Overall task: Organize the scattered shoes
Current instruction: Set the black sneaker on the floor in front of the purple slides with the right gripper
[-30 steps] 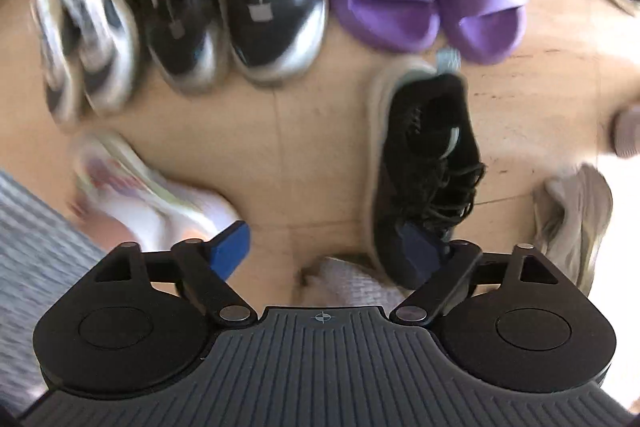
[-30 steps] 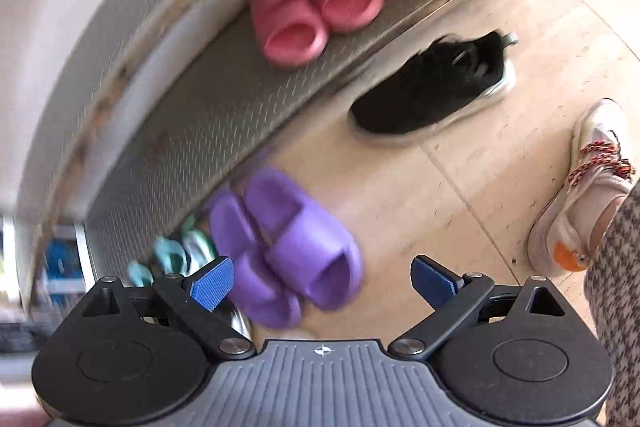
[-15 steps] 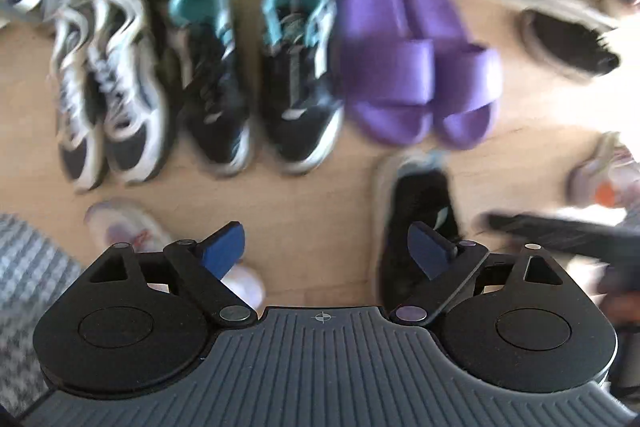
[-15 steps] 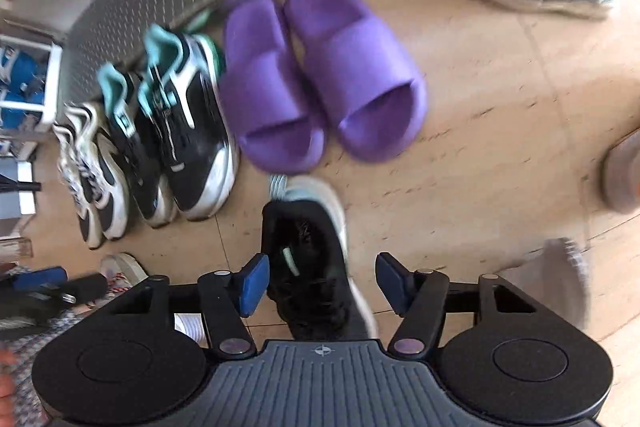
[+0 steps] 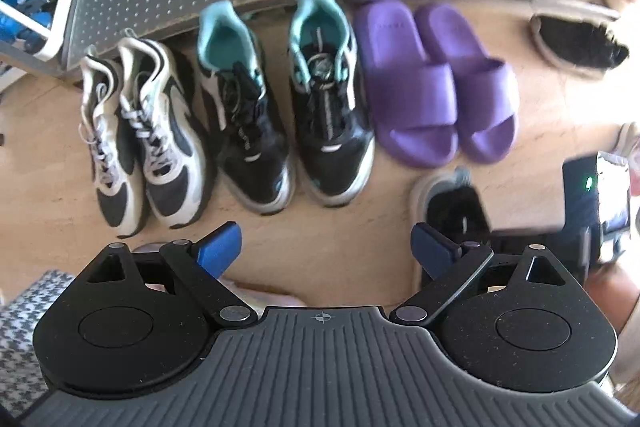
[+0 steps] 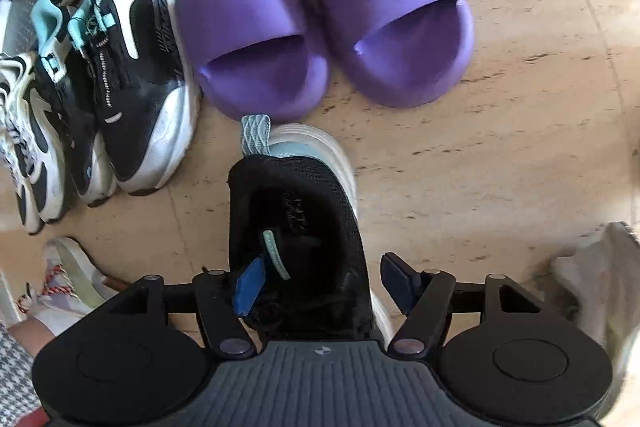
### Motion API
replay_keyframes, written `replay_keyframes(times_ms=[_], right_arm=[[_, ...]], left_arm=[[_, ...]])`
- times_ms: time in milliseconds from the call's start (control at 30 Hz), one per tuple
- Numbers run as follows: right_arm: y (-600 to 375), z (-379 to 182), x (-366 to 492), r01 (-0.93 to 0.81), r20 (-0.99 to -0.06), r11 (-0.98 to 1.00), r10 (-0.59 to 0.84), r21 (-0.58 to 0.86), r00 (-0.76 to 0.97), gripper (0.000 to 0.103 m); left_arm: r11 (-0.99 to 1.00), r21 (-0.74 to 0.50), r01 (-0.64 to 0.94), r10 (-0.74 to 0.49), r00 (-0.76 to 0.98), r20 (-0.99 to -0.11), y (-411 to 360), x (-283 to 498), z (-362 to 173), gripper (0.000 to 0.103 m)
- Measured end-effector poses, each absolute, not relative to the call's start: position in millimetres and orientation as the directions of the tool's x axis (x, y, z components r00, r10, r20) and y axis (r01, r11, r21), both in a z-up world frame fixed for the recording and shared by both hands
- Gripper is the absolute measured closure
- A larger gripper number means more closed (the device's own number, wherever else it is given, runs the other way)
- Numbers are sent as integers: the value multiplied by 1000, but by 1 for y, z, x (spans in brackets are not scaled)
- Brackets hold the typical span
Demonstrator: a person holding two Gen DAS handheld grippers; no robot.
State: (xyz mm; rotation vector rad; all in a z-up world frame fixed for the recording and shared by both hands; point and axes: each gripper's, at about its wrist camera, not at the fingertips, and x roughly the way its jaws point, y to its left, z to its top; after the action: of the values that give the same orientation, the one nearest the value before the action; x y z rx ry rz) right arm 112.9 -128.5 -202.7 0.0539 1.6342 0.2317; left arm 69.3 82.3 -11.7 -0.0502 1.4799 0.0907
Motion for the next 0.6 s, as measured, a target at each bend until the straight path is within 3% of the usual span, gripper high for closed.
replay_keyframes(times_ms=[133, 233, 300, 400, 433, 500, 600], right_arm=[[-129, -214, 115, -109, -982, 979, 166, 175, -88, 38], [-133, -214, 113, -90, -980, 978, 180, 187, -87, 41], [-134, -211, 114, -100, -981, 978, 172, 181, -91, 38], [-137, -208, 114, -107, -983, 980, 160, 169, -94, 17], [-141, -205, 114, -85, -985, 985, 140, 148, -97, 15], [-146, -184, 109, -70, -994, 992, 101, 104, -49, 21], [-139, -149, 97, -151, -999, 988, 47, 43, 25, 16]], left_arm=[[990, 97, -99, 104, 64, -993, 83, 56, -12, 9], [988, 55, -142, 70, 107, -992, 79, 47, -1, 8], [985, 54, -162, 73, 116, -991, 76, 42, 1, 8], [983, 73, -168, 92, 112, -989, 70, 37, -2, 8], [983, 84, -161, 102, 106, -989, 68, 36, -5, 8], [985, 101, -137, 115, 96, -989, 65, 38, -8, 8], [989, 118, -85, 128, 115, -985, 63, 48, -8, 8]])
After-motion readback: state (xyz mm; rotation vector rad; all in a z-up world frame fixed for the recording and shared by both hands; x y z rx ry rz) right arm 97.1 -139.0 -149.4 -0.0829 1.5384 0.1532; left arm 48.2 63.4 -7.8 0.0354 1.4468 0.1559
